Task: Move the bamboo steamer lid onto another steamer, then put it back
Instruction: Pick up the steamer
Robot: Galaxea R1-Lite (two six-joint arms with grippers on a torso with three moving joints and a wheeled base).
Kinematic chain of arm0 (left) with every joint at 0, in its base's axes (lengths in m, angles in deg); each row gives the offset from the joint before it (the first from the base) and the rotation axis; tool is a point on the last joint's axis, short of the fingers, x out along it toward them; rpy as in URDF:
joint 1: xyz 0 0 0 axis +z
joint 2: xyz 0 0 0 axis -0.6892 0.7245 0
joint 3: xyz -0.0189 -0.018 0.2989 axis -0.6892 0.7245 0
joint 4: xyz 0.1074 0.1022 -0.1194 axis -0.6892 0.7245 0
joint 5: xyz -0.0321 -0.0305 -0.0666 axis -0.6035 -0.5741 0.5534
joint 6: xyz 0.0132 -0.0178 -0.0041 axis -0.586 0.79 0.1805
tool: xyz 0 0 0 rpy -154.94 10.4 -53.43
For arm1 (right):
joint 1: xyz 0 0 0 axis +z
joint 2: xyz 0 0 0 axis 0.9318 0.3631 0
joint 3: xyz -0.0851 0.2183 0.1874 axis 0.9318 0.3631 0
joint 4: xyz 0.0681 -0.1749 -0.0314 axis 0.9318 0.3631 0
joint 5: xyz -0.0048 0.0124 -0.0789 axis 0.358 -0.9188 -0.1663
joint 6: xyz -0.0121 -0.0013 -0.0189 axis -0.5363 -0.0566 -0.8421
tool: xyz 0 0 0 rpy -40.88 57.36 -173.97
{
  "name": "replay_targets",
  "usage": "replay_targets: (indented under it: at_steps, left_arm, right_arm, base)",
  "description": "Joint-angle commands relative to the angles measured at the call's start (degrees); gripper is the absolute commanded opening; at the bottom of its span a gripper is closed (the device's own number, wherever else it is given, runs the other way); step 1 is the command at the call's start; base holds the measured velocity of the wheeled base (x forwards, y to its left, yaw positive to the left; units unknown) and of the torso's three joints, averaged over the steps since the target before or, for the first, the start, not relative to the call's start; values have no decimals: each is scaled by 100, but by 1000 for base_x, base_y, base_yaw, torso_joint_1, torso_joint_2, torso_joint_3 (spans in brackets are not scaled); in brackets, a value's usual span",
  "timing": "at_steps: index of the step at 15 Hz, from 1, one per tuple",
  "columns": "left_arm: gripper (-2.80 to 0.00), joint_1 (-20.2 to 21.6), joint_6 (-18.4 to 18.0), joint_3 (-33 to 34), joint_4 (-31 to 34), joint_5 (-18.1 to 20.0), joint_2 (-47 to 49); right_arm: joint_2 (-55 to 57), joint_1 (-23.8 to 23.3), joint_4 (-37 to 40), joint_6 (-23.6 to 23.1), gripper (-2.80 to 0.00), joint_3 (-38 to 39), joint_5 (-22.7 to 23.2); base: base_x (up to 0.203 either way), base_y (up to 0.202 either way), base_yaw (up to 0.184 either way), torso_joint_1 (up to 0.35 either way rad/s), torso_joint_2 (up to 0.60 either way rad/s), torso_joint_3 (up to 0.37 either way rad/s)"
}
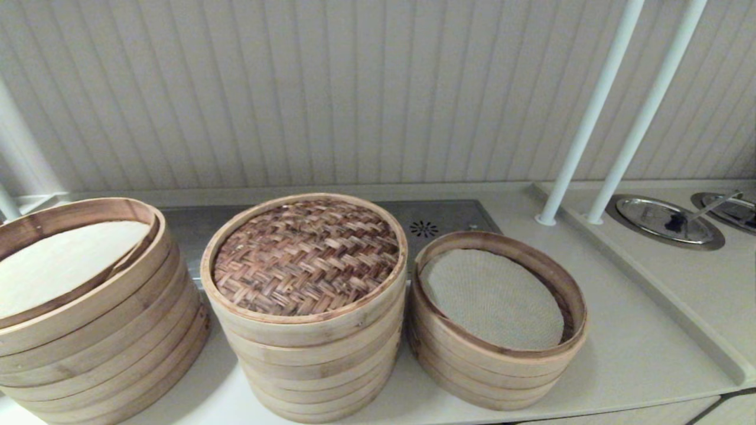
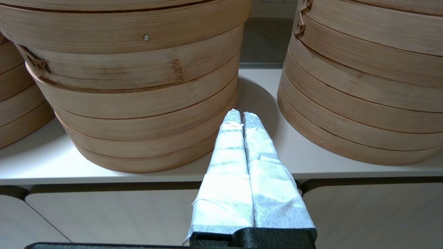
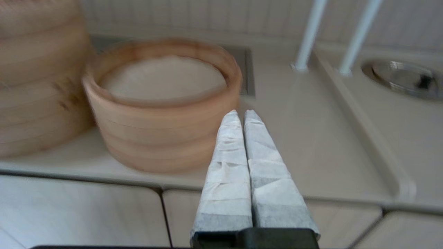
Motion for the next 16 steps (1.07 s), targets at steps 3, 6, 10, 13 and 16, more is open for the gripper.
replay_targets:
  at_steps: [3, 6, 10, 13, 16]
  left_arm:
    - [-280, 0, 2, -4, 9, -1, 9]
    - [-280, 0, -15, -17, 44, 7, 9]
    - [-280, 0, -15, -17, 44, 7, 9]
    - [-280, 0, -15, -17, 44, 7, 9]
    - [-280, 0, -15, -17, 53, 7, 9]
  right_arm:
    - [1824, 150, -34, -12, -280, -1245, 230]
    - [3204, 370, -52, -14, -280, -2791, 350]
    - [4631, 655, -19, -6, -280, -4684, 415]
    - [5588, 1149, 182, 38, -280, -5787, 354]
    - [6459, 1523, 403, 110, -280, -6806, 276]
  base:
    - [0, 0, 0, 0, 0, 0]
    - [0, 0, 0, 0, 0, 0]
    - [0, 0, 0, 0, 0, 0]
    - [0, 0, 0, 0, 0, 0]
    - [0, 0, 0, 0, 0, 0]
